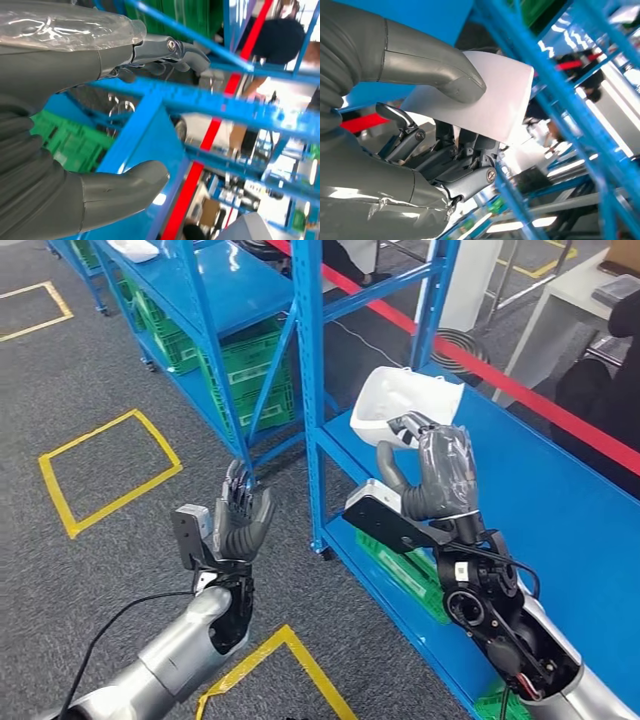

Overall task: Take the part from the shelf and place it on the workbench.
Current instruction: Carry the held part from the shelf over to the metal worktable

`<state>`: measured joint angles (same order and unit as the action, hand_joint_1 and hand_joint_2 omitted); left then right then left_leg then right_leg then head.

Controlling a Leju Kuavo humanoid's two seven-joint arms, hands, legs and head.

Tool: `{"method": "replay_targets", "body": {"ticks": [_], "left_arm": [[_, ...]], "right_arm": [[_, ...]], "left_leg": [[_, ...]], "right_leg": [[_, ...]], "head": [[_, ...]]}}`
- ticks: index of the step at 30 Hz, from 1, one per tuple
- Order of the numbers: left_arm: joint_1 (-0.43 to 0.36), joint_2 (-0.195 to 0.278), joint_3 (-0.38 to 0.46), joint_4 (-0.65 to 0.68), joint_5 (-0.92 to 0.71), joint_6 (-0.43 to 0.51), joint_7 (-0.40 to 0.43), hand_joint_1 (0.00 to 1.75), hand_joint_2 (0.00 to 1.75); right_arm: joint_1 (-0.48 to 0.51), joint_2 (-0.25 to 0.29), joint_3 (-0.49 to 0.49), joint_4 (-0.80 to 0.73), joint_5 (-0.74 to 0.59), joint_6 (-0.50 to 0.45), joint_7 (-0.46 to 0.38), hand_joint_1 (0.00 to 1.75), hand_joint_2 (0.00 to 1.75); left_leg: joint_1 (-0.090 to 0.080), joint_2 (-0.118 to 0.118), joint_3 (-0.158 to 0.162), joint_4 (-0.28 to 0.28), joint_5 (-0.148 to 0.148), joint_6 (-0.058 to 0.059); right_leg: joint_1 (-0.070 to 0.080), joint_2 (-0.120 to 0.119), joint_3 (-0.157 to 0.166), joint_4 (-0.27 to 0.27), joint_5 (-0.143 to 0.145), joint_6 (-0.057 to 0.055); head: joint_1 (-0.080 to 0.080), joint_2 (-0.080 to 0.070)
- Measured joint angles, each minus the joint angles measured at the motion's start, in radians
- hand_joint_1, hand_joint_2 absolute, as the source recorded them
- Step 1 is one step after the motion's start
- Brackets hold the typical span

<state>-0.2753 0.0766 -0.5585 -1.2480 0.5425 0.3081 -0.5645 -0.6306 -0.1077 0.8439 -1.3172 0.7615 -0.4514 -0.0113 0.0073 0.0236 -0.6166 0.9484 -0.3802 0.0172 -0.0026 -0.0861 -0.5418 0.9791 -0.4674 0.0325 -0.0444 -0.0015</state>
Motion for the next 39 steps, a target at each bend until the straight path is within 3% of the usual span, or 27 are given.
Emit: {"method": "replay_targets", "body": {"ticks": [1,3,4,5,6,7,9,10,11,13,14,15,16,18,20,21,22,24,26,27,29,31,33,35,36,37,39], "left_arm": [[0.0,0.0,0.0,0.0,-0.001,0.0,0.0,0.0,1.75],[0.0,-0.001,0.0,0.0,-0.001,-0.001,-0.001,0.0,1.75],[0.002,-0.002,0.0,0.0,-0.002,-0.001,-0.001,0.0,1.75],[0.003,-0.002,0.0,0.0,-0.002,-0.001,-0.001,0.0,1.75],[0.004,-0.002,0.0,0.0,-0.002,-0.001,-0.001,0.0,1.75],[0.004,-0.002,0.0,0.0,-0.002,-0.001,-0.001,0.0,1.75],[0.004,-0.002,0.0,0.0,-0.002,-0.001,-0.001,0.0,1.75],[0.003,-0.003,0.0,0.0,-0.002,-0.001,-0.001,0.0,1.75],[0.003,-0.003,0.0,0.0,-0.002,-0.001,-0.001,0.0,1.75],[0.005,-0.003,0.0,0.0,-0.002,-0.001,-0.001,0.0,1.75],[0.007,-0.002,0.0,0.0,-0.002,-0.001,-0.001,0.0,1.75],[0.008,-0.001,0.0,0.0,-0.002,-0.001,-0.001,0.0,1.75],[0.007,0.0,0.0,0.0,-0.002,-0.001,-0.001,0.0,1.75],[0.005,0.0,0.0,0.0,-0.001,-0.001,-0.001,0.0,1.75],[0.006,0.0,0.0,0.0,-0.001,-0.002,-0.001,0.0,1.75],[0.006,0.0,0.0,0.0,-0.001,-0.002,-0.001,0.0,1.75],[0.007,0.0,0.0,0.0,-0.001,-0.002,-0.001,0.0,1.75],[0.006,0.001,0.0,0.0,-0.002,-0.002,-0.001,0.0,1.75],[0.004,0.001,0.0,0.0,-0.003,-0.002,-0.001,0.0,1.75],[0.003,0.001,0.0,0.0,-0.004,-0.002,0.0,0.0,1.75],[0.003,0.001,0.0,0.0,-0.006,-0.001,0.001,0.0,1.75],[0.002,0.002,0.0,0.0,-0.009,0.0,0.003,0.0,1.75],[0.001,0.001,0.0,-0.001,-0.011,0.0,0.004,0.0,1.75],[0.002,0.001,0.0,-0.001,-0.011,0.001,0.005,0.0,1.75],[0.003,0.001,0.0,-0.001,-0.011,0.001,0.006,0.0,1.75],[0.003,0.002,0.0,-0.001,-0.011,0.002,0.006,0.0,1.75],[0.003,0.001,0.0,-0.001,-0.011,0.002,0.006,0.0,1.75]], "right_arm": [[0.0,0.0,0.0,0.0,0.0,0.0,0.0,1.75,1.75],[0.002,0.0,0.002,0.001,0.0,0.0,-0.001,1.75,1.75],[0.004,0.0,0.003,0.001,0.0,0.0,-0.001,1.75,1.75],[0.006,0.0,0.004,0.002,0.0,0.0,-0.001,1.75,1.75],[0.007,0.0,0.004,0.002,0.0,0.0,-0.001,1.75,1.75],[0.007,0.0,0.004,0.003,0.0,0.0,-0.001,1.75,1.75],[0.005,0.0,0.004,0.003,0.0,0.0,-0.001,1.75,1.75],[0.004,0.0,0.004,0.003,0.0,0.0,-0.001,1.75,1.75],[0.003,0.0,0.004,0.003,0.0,0.0,-0.001,1.75,1.75],[0.002,0.001,0.004,0.003,0.0,0.0,-0.001,1.75,1.75],[0.001,0.002,0.004,0.002,0.0,0.0,-0.001,1.75,1.75],[0.0,0.004,0.004,0.002,0.0,0.0,-0.001,1.75,1.75],[-0.001,0.005,0.005,0.002,0.0,0.001,-0.001,1.75,1.75],[-0.002,0.006,0.005,0.002,0.0,0.001,-0.002,1.75,1.75],[0.0,0.006,0.006,0.003,0.0,0.001,-0.003,1.75,1.75],[0.0,0.006,0.006,0.003,0.0,0.001,-0.003,1.75,1.75],[0.001,0.006,0.007,0.003,0.0,0.001,-0.004,1.75,1.75],[0.001,0.006,0.007,0.003,0.0,0.001,-0.004,1.75,1.75],[-0.001,0.006,0.006,0.003,-0.003,0.002,-0.004,1.75,1.75],[-0.001,0.006,0.006,0.003,-0.004,0.002,-0.004,1.75,1.75],[-0.002,0.006,0.006,0.003,-0.006,0.003,-0.005,1.75,1.75],[-0.002,0.006,0.006,0.002,-0.008,0.004,-0.008,1.75,1.75],[-0.001,0.006,0.006,0.002,-0.009,0.007,-0.011,1.75,1.75],[0.003,0.006,0.006,0.003,-0.01,0.01,-0.012,1.75,1.75],[0.005,0.006,0.006,0.003,-0.011,0.01,-0.012,1.75,1.75],[0.006,0.006,0.006,0.003,-0.011,0.011,-0.012,1.75,1.75],[0.005,0.006,0.006,0.003,-0.011,0.011,-0.012,1.75,1.75]], "left_leg": [[0.003,-0.012,0.002,-0.002,0.002,0.005],[0.003,-0.037,0.003,-0.002,0.003,0.011],[0.003,-0.051,0.003,-0.002,0.003,0.012],[0.002,-0.066,0.003,-0.001,0.003,0.012],[0.001,-0.081,0.003,0.001,0.002,0.013],[0.001,-0.096,0.004,0.002,0.002,0.012],[0.001,-0.125,0.004,0.006,0.001,0.009],[0.002,-0.137,0.002,0.007,0.001,0.005],[0.005,-0.148,-0.001,0.008,0.003,0.0],[0.01,-0.172,-0.007,0.003,0.009,-0.014],[0.011,-0.169,-0.009,0.003,0.009,-0.019],[0.009,-0.149,-0.015,0.015,0.002,-0.024],[0.006,-0.118,-0.031,0.046,-0.017,-0.028],[0.005,-0.052,-0.096,0.174,-0.08,-0.036],[0.009,-0.034,-0.159,0.292,-0.119,-0.045],[0.01,-0.031,-0.164,0.299,-0.113,-0.047],[0.012,-0.026,-0.146,0.264,-0.089,-0.049],[0.011,0.009,-0.065,0.115,-0.028,-0.047],[0.006,0.038,-0.011,0.012,0.003,-0.035],[0.003,0.038,-0.006,0.0,0.003,-0.027],[0.003,0.011,-0.007,0.0,0.004,-0.013],[0.006,-0.012,-0.004,-0.003,0.005,-0.001],[0.007,-0.035,-0.001,-0.004,0.006,0.007],[0.004,-0.062,-0.001,-0.004,0.006,0.01],[0.003,-0.078,0.0,-0.004,0.006,0.01],[0.002,-0.094,0.001,-0.003,0.005,0.01],[0.003,-0.125,0.004,-0.002,0.005,0.01]], "right_leg": [[-0.003,0.024,-0.017,0.042,-0.026,0.004],[-0.006,0.071,-0.083,0.186,-0.094,0.009],[-0.006,0.079,-0.117,0.254,-0.117,0.01],[-0.006,0.082,-0.138,0.291,-0.122,0.009],[-0.006,0.084,-0.141,0.286,-0.105,0.007],[-0.006,0.088,-0.123,0.238,-0.07,0.004],[-0.008,0.125,-0.061,0.087,0.007,-0.005],[-0.008,0.145,-0.036,0.03,0.027,-0.008],[-0.007,0.159,-0.023,-0.002,0.033,-0.01],[-0.004,0.15,-0.014,-0.015,0.032,-0.016],[-0.005,0.138,-0.007,-0.02,0.036,-0.021],[-0.007,0.125,0.0,-0.027,0.04,-0.027],[-0.009,0.112,0.005,-0.034,0.044,-0.032],[-0.007,0.085,0.007,-0.04,0.047,-0.039],[-0.005,0.056,0.006,-0.039,0.045,-0.04],[-0.005,0.042,0.005,-0.039,0.043,-0.039],[-0.006,0.029,0.006,-0.039,0.041,-0.038],[-0.003,0.007,0.01,-0.037,0.035,-0.031],[0.003,-0.012,0.014,-0.034,0.026,-0.02],[0.006,-0.02,0.017,-0.034,0.022,-0.014],[0.004,-0.035,0.022,-0.034,0.015,-0.004],[-0.002,0.003,0.008,0.009,-0.018,0.006],[-0.006,0.061,-0.05,0.138,-0.083,0.01],[-0.006,0.08,-0.118,0.272,-0.128,0.009],[-0.006,0.083,-0.133,0.293,-0.123,0.006],[-0.005,0.086,-0.128,0.27,-0.097,0.002],[-0.005,0.118,-0.073,0.131,-0.016,-0.009]], "head": [[0.003,0.0],[0.011,0.0],[0.013,0.0],[0.014,0.0],[0.015,0.0],[0.015,0.0],[0.016,0.0],[0.016,0.0],[0.016,0.0],[0.018,0.0],[0.018,0.0],[0.017,0.0],[0.013,0.0],[0.007,0.0],[0.004,0.0],[0.003,0.0],[0.001,0.0],[-0.003,0.0],[-0.004,0.0],[-0.002,0.0],[0.002,0.0],[0.007,0.0],[0.013,0.0],[0.017,0.0],[0.017,0.0],[0.018,0.0],[0.019,0.0]]}}
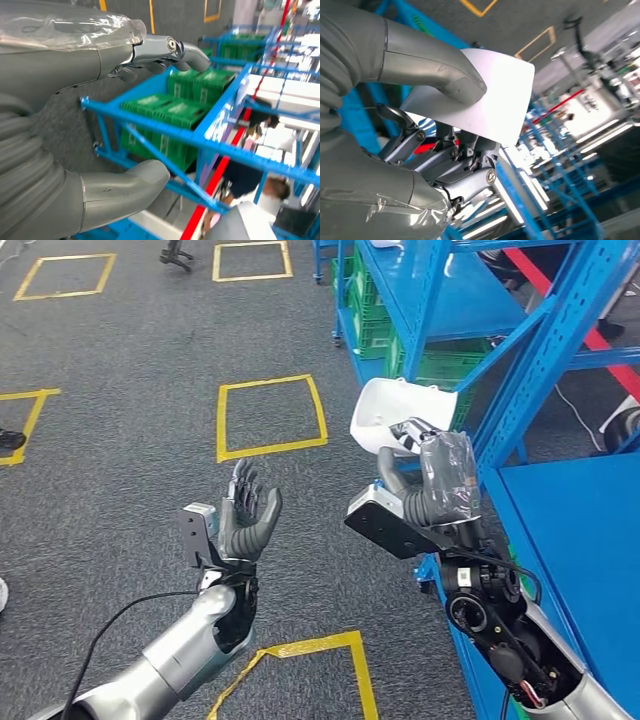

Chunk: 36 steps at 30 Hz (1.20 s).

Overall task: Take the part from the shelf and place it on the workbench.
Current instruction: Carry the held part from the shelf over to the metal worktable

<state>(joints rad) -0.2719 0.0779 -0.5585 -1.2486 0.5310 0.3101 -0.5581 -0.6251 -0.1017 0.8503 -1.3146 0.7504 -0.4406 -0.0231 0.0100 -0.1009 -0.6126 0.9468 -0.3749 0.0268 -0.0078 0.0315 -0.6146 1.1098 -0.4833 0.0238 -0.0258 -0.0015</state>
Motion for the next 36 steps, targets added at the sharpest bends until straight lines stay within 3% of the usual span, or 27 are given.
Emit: {"method": "replay_targets", "body": {"ticks": [1,3,5,6,8,9,10,12,13,15,17,18,20,22,24,26,27,28,30,32,34,35,36], "left_arm": [[0.0,0.0,0.0,0.0,0.0,0.0,0.0,0.0,1.75],[0.0,-0.001,0.0,0.0,0.0,0.0,0.0,0.0,1.75],[0.002,0.0,0.0,0.0,0.0,0.0,0.0,0.0,1.75],[0.004,0.002,0.0,0.0,0.0,0.0,0.0,0.0,1.75],[0.003,0.004,0.0,-0.001,0.0,0.001,0.0,0.0,1.75],[0.002,0.004,0.0,-0.001,0.0,0.002,0.0,0.0,1.75],[0.002,0.004,0.0,-0.001,0.0,0.003,0.0,0.0,1.75],[0.004,0.004,0.0,-0.002,0.0,0.004,0.0,0.0,1.75],[0.005,0.004,0.0,-0.002,0.0,0.004,0.0,0.0,1.75],[0.005,0.005,0.0,-0.002,-0.001,0.006,0.001,0.0,1.75],[0.004,0.005,0.0,-0.005,-0.002,0.009,0.004,0.0,1.75],[0.004,0.005,0.0,-0.007,-0.003,0.01,0.006,0.0,1.75],[0.004,0.005,0.0,-0.008,-0.003,0.011,0.009,0.0,1.75],[0.002,0.005,0.0,-0.009,-0.002,0.01,0.011,0.0,1.75],[-0.003,0.003,0.0,-0.01,0.0,0.007,0.01,0.0,1.75],[-0.006,0.0,0.0,-0.01,0.0,0.005,0.01,0.0,1.75],[-0.005,0.0,0.0,-0.01,0.001,0.005,0.01,0.0,1.75],[-0.005,-0.001,0.0,-0.01,0.001,0.004,0.01,0.0,1.75],[-0.005,-0.001,0.0,-0.01,0.003,0.001,0.008,0.0,1.75],[-0.007,-0.002,0.0,-0.01,0.005,-0.002,0.004,0.0,1.75],[-0.008,-0.003,0.0,-0.01,0.01,-0.004,0.0,0.0,1.75],[-0.008,-0.003,0.0,-0.01,0.012,-0.004,-0.002,0.0,1.75],[-0.007,-0.003,0.0,-0.01,0.014,-0.005,-0.004,0.0,1.75]], "right_arm": [[-0.001,0.0,0.0,0.0,0.0,0.0,0.0,1.75,1.75],[-0.003,0.0,0.0,0.0,0.0,0.0,-0.001,1.75,1.75],[-0.004,0.001,0.0,0.0,0.0,0.0,-0.001,1.75,1.75],[-0.005,0.002,0.0,0.0,0.0,0.0,-0.001,1.75,1.75],[-0.007,0.004,0.0,0.0,0.0,0.001,-0.001,1.75,1.75],[-0.007,0.005,0.0,0.0,0.0,0.001,-0.001,1.75,1.75],[-0.007,0.005,0.0,0.0,0.0,0.001,-0.001,1.75,1.75],[-0.004,0.005,0.001,0.0,0.0,0.001,-0.001,1.75,1.75],[-0.003,0.005,0.001,0.0,0.0,0.001,-0.001,1.75,1.75],[-0.003,0.005,0.003,0.0,0.0,0.002,-0.001,1.75,1.75],[-0.004,0.005,0.004,0.0,0.0,0.003,0.001,1.75,1.75],[-0.004,0.005,0.004,0.0,0.0,0.003,0.002,1.75,1.75],[-0.004,0.005,0.004,-0.001,-0.001,0.004,0.007,1.75,1.75],[-0.005,0.005,0.004,-0.002,-0.002,0.004,0.012,1.75,1.75],[-0.004,0.004,0.004,-0.003,-0.004,0.002,0.015,1.75,1.75],[-0.001,0.002,0.004,-0.003,-0.005,0.001,0.016,1.75,1.75],[0.001,0.001,0.004,-0.003,-0.006,0.001,0.017,1.75,1.75],[0.003,0.001,0.005,-0.003,-0.006,0.0,0.016,1.75,1.75],[0.002,0.0,0.005,-0.003,-0.009,-0.002,0.014,1.75,1.75],[-0.001,-0.001,0.005,-0.003,-0.015,-0.004,0.012,1.75,1.75],[-0.003,-0.002,0.006,-0.003,-0.024,-0.007,0.012,1.75,1.75],[-0.004,-0.002,0.007,-0.003,-0.029,-0.009,0.012,1.75,1.75],[-0.004,-0.002,0.008,-0.003,-0.034,-0.012,0.013,1.75,1.75]], "left_leg": [[0.0,-0.014,-0.001,0.001,0.001,-0.002],[0.005,-0.039,-0.008,0.002,0.004,-0.012],[0.01,-0.064,-0.015,-0.002,0.011,-0.027],[0.009,-0.057,-0.019,0.002,0.008,-0.032],[0.004,0.002,-0.051,0.064,-0.029,-0.039],[0.003,0.044,-0.082,0.127,-0.062,-0.042],[0.004,0.071,-0.118,0.199,-0.095,-0.047],[0.007,0.09,-0.162,0.286,-0.119,-0.055],[0.01,0.095,-0.154,0.272,-0.105,-0.057],[0.012,0.123,-0.08,0.137,-0.045,-0.06],[0.009,0.163,-0.018,0.025,-0.007,-0.051],[0.006,0.171,-0.008,0.004,-0.004,-0.044],[0.003,0.15,-0.01,0.004,-0.005,-0.029],[0.007,0.127,-0.007,0.0,-0.003,-0.017],[0.011,0.104,-0.004,-0.003,-0.001,-0.008],[0.009,0.078,-0.004,-0.003,-0.001,-0.002],[0.008,0.064,-0.004,-0.003,-0.001,-0.002],[0.007,0.049,-0.003,-0.003,-0.001,-0.002],[0.007,0.018,0.0,-0.001,-0.001,-0.003],[0.006,-0.01,-0.003,0.003,0.0,-0.009],[0.009,-0.034,-0.013,0.002,0.006,-0.021],[0.01,-0.047,-0.018,-0.001,0.011,-0.029],[0.011,-0.044,-0.021,-0.002,0.013,-0.034]], "right_leg": [[-0.001,0.024,0.03,-0.07,0.03,-0.004],[0.0,0.056,0.061,-0.143,0.045,-0.007],[0.001,0.038,0.074,-0.157,0.044,-0.01],[-0.001,0.024,0.08,-0.165,0.049,-0.015],[-0.003,-0.007,0.09,-0.181,0.059,-0.024],[0.0,-0.021,0.091,-0.184,0.06,-0.027],[0.002,-0.036,0.09,-0.184,0.06,-0.029],[0.004,-0.068,0.088,-0.183,0.058,-0.03],[0.005,-0.083,0.088,-0.182,0.056,-0.028],[0.005,-0.109,0.089,-0.176,0.049,-0.023],[0.012,-0.128,0.091,-0.17,0.04,-0.013],[0.016,-0.137,0.092,-0.168,0.036,-0.008],[0.017,-0.156,0.098,-0.169,0.03,0.002],[0.01,-0.132,0.092,-0.148,0.009,0.013],[0.004,-0.07,0.044,-0.039,-0.051,0.02],[0.004,-0.039,-0.03,0.116,-0.112,0.022],[0.004,-0.036,-0.055,0.161,-0.121,0.022],[0.004,-0.034,-0.06,0.163,-0.107,0.02],[0.002,-0.016,-0.015,0.047,-0.029,0.013],[-0.001,0.034,0.044,-0.096,0.031,0.006],[-0.001,0.056,0.069,-0.147,0.037,0.002],[-0.001,0.046,0.073,-0.154,0.037,-0.001],[-0.002,0.032,0.077,-0.158,0.041,-0.006]], "head": [[-0.001,0.0],[0.0,0.0],[0.001,0.0],[0.002,0.0],[-0.005,0.0],[-0.008,0.0],[-0.012,0.0],[-0.014,0.0],[-0.015,0.0],[-0.018,0.0],[-0.02,0.0],[-0.018,0.0],[-0.013,0.0],[-0.01,0.0],[-0.005,0.0],[-0.002,0.0],[-0.001,0.0],[-0.001,0.0],[-0.001,0.0],[0.0,0.0],[0.001,0.0],[0.001,0.0],[0.001,0.0]]}}
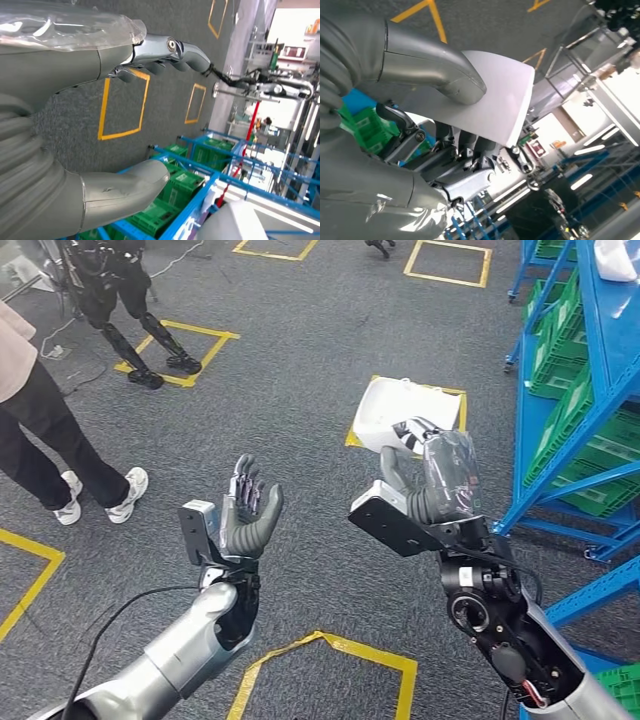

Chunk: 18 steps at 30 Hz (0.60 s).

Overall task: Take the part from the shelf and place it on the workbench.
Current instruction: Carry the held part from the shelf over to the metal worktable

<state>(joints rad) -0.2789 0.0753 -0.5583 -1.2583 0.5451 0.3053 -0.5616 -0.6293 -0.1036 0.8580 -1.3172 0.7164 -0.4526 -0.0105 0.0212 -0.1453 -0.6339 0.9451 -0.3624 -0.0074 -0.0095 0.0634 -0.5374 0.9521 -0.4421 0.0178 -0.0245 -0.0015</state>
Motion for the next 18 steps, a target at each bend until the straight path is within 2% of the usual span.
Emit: {"method": "replay_targets", "body": {"ticks": [1,2,3,4,5,6,7,8,9,11,12,13,15,16,17,18], "left_arm": [[0.0,0.001,0.0,0.0,0.001,0.0,-0.002,0.0,1.75],[-0.002,0.001,0.0,0.0,0.003,0.0,-0.004,0.0,1.75],[-0.004,0.001,0.0,0.0,0.004,0.001,-0.006,0.0,1.75],[-0.006,0.001,0.0,0.001,0.006,0.001,-0.008,0.0,1.75],[-0.006,0.001,0.0,0.001,0.008,0.002,-0.01,0.0,1.75],[-0.005,0.001,0.0,0.002,0.01,0.003,-0.011,0.0,1.75],[-0.005,0.001,0.0,0.003,0.011,0.005,-0.012,0.0,1.75],[-0.005,0.001,0.0,0.004,0.012,0.006,-0.013,0.0,1.75],[-0.005,0.001,0.0,0.005,0.013,0.008,-0.014,0.0,1.75],[-0.006,0.001,0.0,0.005,0.013,0.01,-0.015,0.0,1.75],[-0.007,0.001,0.0,0.005,0.013,0.011,-0.015,0.0,1.75],[-0.007,0.0,0.0,0.005,0.013,0.011,-0.016,0.0,1.75],[-0.006,0.0,0.0,0.005,0.013,0.011,-0.016,0.0,1.75],[-0.006,0.0,0.0,0.005,0.013,0.011,-0.017,0.0,1.75],[-0.007,0.0,0.0,0.005,0.013,0.011,-0.017,0.0,1.75],[-0.008,-0.001,0.0,0.005,0.013,0.011,-0.017,0.0,1.75]], "right_arm": [[0.0,0.0,0.001,0.0,-0.004,-0.003,0.0,1.75,1.75],[-0.001,0.0,0.002,0.0,-0.007,-0.005,0.0,1.75,1.75],[-0.001,0.0,0.003,0.0,-0.011,-0.007,-0.001,1.75,1.75],[0.001,0.0,0.004,0.0,-0.014,-0.009,-0.001,1.75,1.75],[0.002,0.0,0.006,0.0,-0.017,-0.01,-0.001,1.75,1.75],[0.004,0.0,0.008,0.0,-0.02,-0.01,-0.002,1.75,1.75],[0.006,0.0,0.011,0.0,-0.022,-0.011,-0.002,1.75,1.75],[0.007,0.0,0.013,0.0,-0.023,-0.012,-0.003,1.75,1.75],[0.007,0.0,0.015,0.0,-0.023,-0.012,-0.003,1.75,1.75],[0.007,0.0,0.017,0.0,-0.023,-0.013,-0.005,1.75,1.75],[0.007,0.0,0.017,0.0,-0.023,-0.013,-0.007,1.75,1.75],[0.007,0.0,0.017,0.0,-0.023,-0.013,-0.008,1.75,1.75],[0.008,0.0,0.019,0.0,-0.023,-0.012,-0.01,1.75,1.75],[0.008,0.0,0.02,-0.001,-0.023,-0.011,-0.01,1.75,1.75],[0.008,0.0,0.021,-0.002,-0.023,-0.011,-0.011,1.75,1.75],[0.009,-0.001,0.021,-0.003,-0.023,-0.01,-0.012,1.75,1.75]], "left_leg": [[-0.002,0.02,-0.006,0.009,-0.007,-0.004],[-0.005,0.051,-0.021,0.037,-0.025,-0.008],[-0.006,0.089,-0.046,0.089,-0.054,-0.01],[-0.006,0.117,-0.08,0.16,-0.088,-0.015],[-0.006,0.129,-0.116,0.233,-0.117,-0.019],[-0.005,0.135,-0.142,0.285,-0.132,-0.022],[-0.004,0.138,-0.148,0.3,-0.13,-0.024],[-0.004,0.142,-0.132,0.271,-0.109,-0.025],[-0.004,0.152,-0.095,0.205,-0.078,-0.025],[-0.009,0.195,-0.015,0.059,-0.029,-0.017],[-0.012,0.208,0.007,0.016,-0.018,-0.01],[-0.014,0.212,0.015,0.0,-0.018,-0.002],[-0.016,0.187,0.014,0.001,-0.018,0.011],[-0.014,0.176,0.015,0.001,-0.018,0.016],[-0.012,0.164,0.017,-0.001,-0.018,0.022],[-0.01,0.153,0.019,-0.002,-0.018,0.027]], "right_leg": [[-0.002,-0.013,0.003,-0.006,0.005,-0.006],[-0.003,-0.027,0.006,-0.013,0.009,-0.012],[-0.003,-0.042,0.008,-0.017,0.012,-0.016],[-0.002,-0.055,0.007,-0.018,0.012,-0.019],[0.0,-0.071,0.006,-0.018,0.012,-0.02],[0.0,-0.086,0.006,-0.018,0.011,-0.02],[0.0,-0.101,0.005,-0.018,0.01,-0.02],[0.0,-0.115,0.006,-0.018,0.009,-0.019],[0.0,-0.128,0.007,-0.017,0.006,-0.017],[0.006,-0.15,0.011,-0.015,-0.001,-0.008],[0.009,-0.159,0.013,-0.014,-0.005,-0.003],[0.013,-0.168,0.015,-0.013,-0.008,0.003],[0.012,-0.186,0.02,-0.012,-0.016,0.013],[0.009,-0.178,0.018,-0.004,-0.026,0.019],[0.006,-0.158,0.009,0.021,-0.045,0.024],[0.004,-0.131,-0.013,0.071,-0.074,0.028]], "head": [[-0.002,0.0],[-0.006,0.0],[-0.009,0.0],[-0.012,0.0],[-0.014,0.0],[-0.014,0.0],[-0.014,0.0],[-0.015,0.0],[-0.016,0.0],[-0.019,0.0],[-0.018,0.0],[-0.016,0.0],[-0.012,0.0],[-0.011,0.0],[-0.009,0.0],[-0.006,0.0]]}}
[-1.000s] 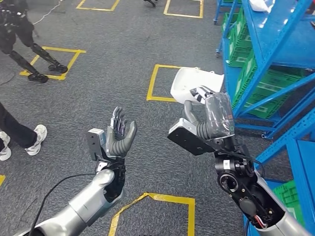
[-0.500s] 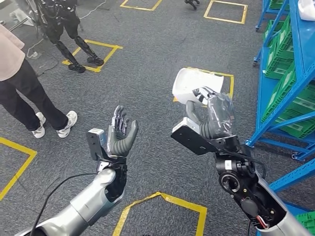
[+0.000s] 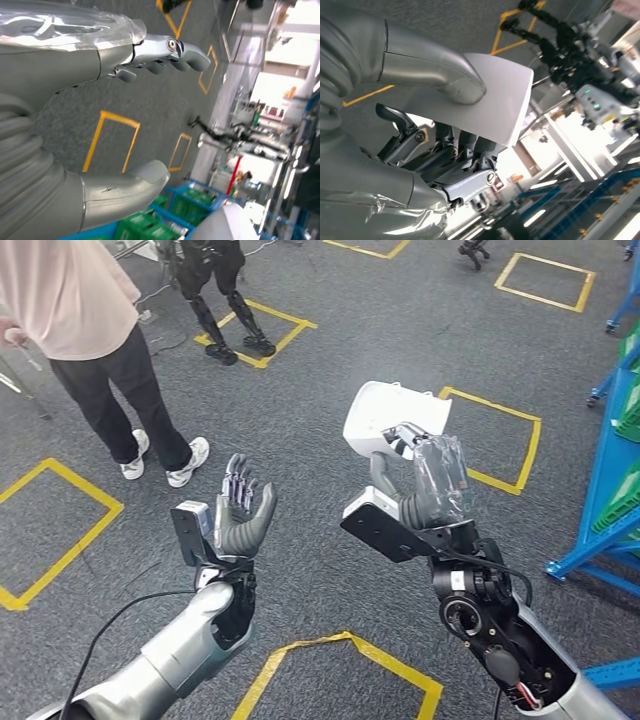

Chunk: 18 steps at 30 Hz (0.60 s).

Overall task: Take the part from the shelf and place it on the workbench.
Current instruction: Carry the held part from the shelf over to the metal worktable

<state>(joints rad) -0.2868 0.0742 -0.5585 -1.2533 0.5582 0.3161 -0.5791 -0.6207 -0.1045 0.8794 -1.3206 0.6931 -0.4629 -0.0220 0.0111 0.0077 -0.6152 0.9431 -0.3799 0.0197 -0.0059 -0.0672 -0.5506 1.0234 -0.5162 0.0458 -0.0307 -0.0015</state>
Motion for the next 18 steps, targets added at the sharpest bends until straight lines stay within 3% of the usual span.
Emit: {"method": "replay_targets", "body": {"ticks": [2,3,4,5,6,8,10,12,13,15,17,18], "left_arm": [[-0.001,-0.002,0.0,0.0,0.0,0.001,0.0,0.0,1.75],[0.001,-0.003,0.0,0.0,0.0,0.002,0.0,0.0,1.75],[0.002,-0.003,0.0,0.0,0.0,0.002,0.0,0.0,1.75],[0.003,-0.003,0.0,0.0,0.0,0.003,0.0,0.0,1.75],[0.003,-0.003,0.0,0.0,0.0,0.003,0.0,0.0,1.75],[0.003,-0.004,0.0,0.0,0.0,0.003,0.0,0.0,1.75],[0.004,-0.005,0.0,0.0,0.0,0.003,0.0,0.0,1.75],[0.006,-0.005,-0.001,0.0,0.0,0.003,0.0,0.0,1.75],[0.006,-0.004,-0.001,0.001,0.001,0.002,0.0,0.0,1.75],[0.003,-0.003,-0.001,0.001,0.0,0.001,0.0,0.0,1.75],[-0.001,-0.002,-0.001,0.004,0.001,-0.001,0.0,0.0,1.75],[-0.001,-0.002,-0.001,0.006,0.001,-0.001,0.0,0.0,1.75]], "right_arm": [[0.005,-0.002,0.002,-0.003,-0.001,0.001,-0.002,1.75,1.75],[0.011,-0.002,0.002,-0.003,-0.002,0.002,-0.003,1.75,1.75],[0.016,-0.003,0.002,-0.003,-0.002,0.002,-0.003,1.75,1.75],[0.02,-0.004,0.002,-0.003,-0.003,0.003,-0.003,1.75,1.75],[0.022,-0.004,0.002,-0.003,-0.003,0.003,-0.003,1.75,1.75],[0.022,-0.005,0.002,-0.004,-0.003,0.003,-0.004,1.75,1.75],[0.022,-0.005,0.002,-0.005,-0.003,0.003,-0.005,1.75,1.75],[0.022,-0.006,0.002,-0.005,-0.004,0.002,-0.005,1.75,1.75],[0.021,-0.006,0.002,-0.005,-0.004,0.002,-0.006,1.75,1.75],[0.02,-0.006,0.002,-0.006,-0.006,0.001,-0.009,1.75,1.75],[0.021,-0.006,0.002,-0.006,-0.008,0.0,-0.011,1.75,1.75],[0.022,-0.006,0.002,-0.006,-0.009,0.0,-0.012,1.75,1.75]], "left_leg": [[0.001,-0.023,0.0,0.0,0.0,0.006],[0.0,-0.038,0.001,0.0,-0.001,0.007],[-0.001,-0.053,0.001,0.001,-0.001,0.008],[-0.001,-0.07,0.002,0.001,-0.001,0.008],[-0.001,-0.086,0.004,0.002,-0.001,0.008],[-0.001,-0.114,0.003,0.003,-0.001,0.006],[0.004,-0.14,-0.004,0.005,0.002,-0.002],[0.007,-0.168,-0.012,0.001,0.01,-0.016],[0.006,-0.165,-0.015,0.002,0.009,-0.022],[-0.001,-0.108,-0.043,0.055,-0.025,-0.03],[0.0,-0.038,-0.108,0.189,-0.09,-0.037],[0.002,-0.024,-0.141,0.255,-0.113,-0.042]], "right_leg": [[-0.002,0.048,-0.07,0.151,-0.067,0.003],[-0.001,0.057,-0.105,0.216,-0.085,0.002],[-0.001,0.061,-0.124,0.245,-0.083,0.0],[-0.001,0.065,-0.124,0.232,-0.06,-0.004],[-0.001,0.072,-0.105,0.178,-0.019,-0.009],[-0.002,0.121,-0.047,0.029,0.06,-0.022],[-0.001,0.158,-0.01,-0.056,0.082,-0.028],[-0.001,0.142,0.005,-0.075,0.076,-0.031],[-0.003,0.127,0.011,-0.083,0.079,-0.034],[-0.008,0.097,0.02,-0.099,0.087,-0.04],[-0.007,0.067,0.023,-0.103,0.088,-0.045],[-0.006,0.051,0.023,-0.102,0.087,-0.045]], "head": [[0.005,0.0],[0.006,0.0],[0.007,0.0],[0.008,0.0],[0.008,0.0],[0.008,0.0],[0.008,0.0],[0.008,0.0],[0.008,0.0],[-0.001,0.0],[-0.01,0.0],[-0.011,0.0]]}}
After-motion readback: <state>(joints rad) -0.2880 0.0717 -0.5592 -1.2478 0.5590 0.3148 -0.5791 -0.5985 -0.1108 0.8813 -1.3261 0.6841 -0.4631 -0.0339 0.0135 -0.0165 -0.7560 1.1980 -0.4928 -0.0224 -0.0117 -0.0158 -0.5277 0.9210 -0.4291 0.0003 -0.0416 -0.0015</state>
